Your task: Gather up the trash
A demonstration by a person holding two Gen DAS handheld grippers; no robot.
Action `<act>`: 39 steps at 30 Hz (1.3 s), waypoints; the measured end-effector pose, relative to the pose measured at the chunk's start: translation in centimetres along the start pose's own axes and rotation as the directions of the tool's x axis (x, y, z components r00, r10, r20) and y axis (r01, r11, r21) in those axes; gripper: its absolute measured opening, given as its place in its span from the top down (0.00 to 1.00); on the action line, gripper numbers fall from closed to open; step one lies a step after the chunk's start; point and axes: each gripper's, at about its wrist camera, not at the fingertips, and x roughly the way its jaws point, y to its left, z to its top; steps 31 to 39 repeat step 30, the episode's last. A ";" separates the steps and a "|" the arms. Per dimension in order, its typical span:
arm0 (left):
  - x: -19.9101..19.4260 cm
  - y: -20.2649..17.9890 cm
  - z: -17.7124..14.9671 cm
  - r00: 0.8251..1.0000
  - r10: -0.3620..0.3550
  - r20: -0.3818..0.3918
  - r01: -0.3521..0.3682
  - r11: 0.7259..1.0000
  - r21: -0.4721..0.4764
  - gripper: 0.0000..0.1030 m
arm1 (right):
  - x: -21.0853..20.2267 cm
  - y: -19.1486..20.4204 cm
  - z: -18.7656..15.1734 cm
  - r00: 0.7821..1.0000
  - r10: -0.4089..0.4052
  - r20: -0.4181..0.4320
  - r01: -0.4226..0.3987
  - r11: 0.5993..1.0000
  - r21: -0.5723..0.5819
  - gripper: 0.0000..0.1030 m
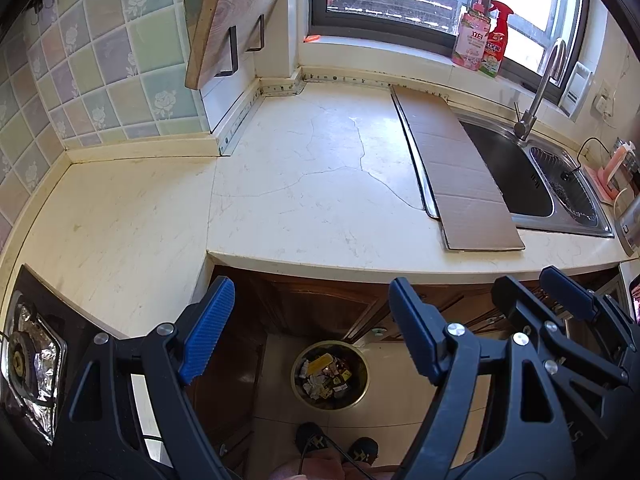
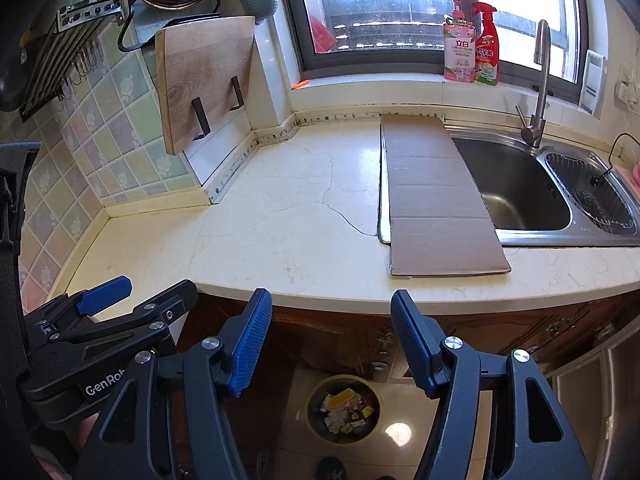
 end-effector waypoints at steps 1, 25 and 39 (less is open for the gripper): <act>0.0 0.0 0.0 1.000 0.001 0.001 -0.001 1.000 0.000 0.26 | 0.0 0.0 0.0 1.000 0.001 0.000 -0.001 1.000 0.000 0.39; 0.2 0.2 0.2 1.000 0.002 0.001 -0.002 1.000 0.006 0.26 | 0.1 -0.3 0.0 1.000 0.002 -0.002 -0.002 1.000 0.004 0.39; 0.5 0.7 0.2 1.000 0.002 -0.001 -0.002 1.000 0.008 0.26 | 0.1 -0.2 0.0 1.000 0.002 -0.002 -0.002 1.000 0.004 0.39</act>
